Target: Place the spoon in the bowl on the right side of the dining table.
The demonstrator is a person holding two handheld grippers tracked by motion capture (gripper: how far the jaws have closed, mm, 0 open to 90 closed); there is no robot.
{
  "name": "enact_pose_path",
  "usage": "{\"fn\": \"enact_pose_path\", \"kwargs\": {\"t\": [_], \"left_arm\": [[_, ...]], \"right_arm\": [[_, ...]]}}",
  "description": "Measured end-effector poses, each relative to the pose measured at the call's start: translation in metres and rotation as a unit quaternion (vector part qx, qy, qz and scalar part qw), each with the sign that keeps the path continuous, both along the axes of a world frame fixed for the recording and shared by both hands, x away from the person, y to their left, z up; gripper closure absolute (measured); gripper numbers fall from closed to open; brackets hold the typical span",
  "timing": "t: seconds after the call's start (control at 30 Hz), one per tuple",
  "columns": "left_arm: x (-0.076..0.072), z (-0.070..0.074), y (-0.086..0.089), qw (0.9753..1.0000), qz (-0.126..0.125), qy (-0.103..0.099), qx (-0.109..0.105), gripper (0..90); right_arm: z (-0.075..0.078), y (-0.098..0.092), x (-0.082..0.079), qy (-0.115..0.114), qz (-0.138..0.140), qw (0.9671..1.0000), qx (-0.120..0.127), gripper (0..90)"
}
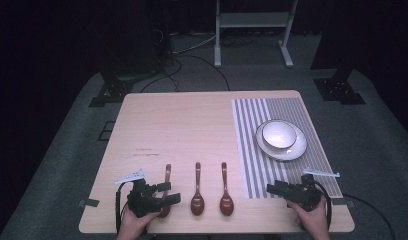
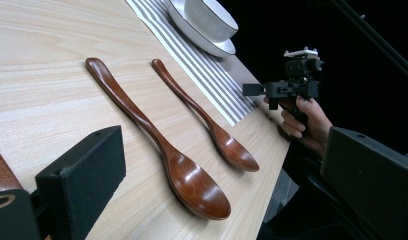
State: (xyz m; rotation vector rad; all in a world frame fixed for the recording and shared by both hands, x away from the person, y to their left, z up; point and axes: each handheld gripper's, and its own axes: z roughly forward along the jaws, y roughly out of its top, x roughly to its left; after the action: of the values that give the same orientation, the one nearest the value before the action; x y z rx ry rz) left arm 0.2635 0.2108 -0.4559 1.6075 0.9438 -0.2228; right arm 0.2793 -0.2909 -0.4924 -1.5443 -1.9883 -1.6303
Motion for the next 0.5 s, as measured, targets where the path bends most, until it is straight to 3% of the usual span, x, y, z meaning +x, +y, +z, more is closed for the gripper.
{"fn": "enact_pose_path", "kwargs": {"t": [0.5], "left_arm": [[-0.0011, 0.0006, -0.0045, 1.0000, -0.006, 0.002, 0.000, 2.8]], "right_arm": [[0.0046, 0.0086, 0.0068, 0.003, 0.012, 0.9998, -0.012, 27.9]]}}
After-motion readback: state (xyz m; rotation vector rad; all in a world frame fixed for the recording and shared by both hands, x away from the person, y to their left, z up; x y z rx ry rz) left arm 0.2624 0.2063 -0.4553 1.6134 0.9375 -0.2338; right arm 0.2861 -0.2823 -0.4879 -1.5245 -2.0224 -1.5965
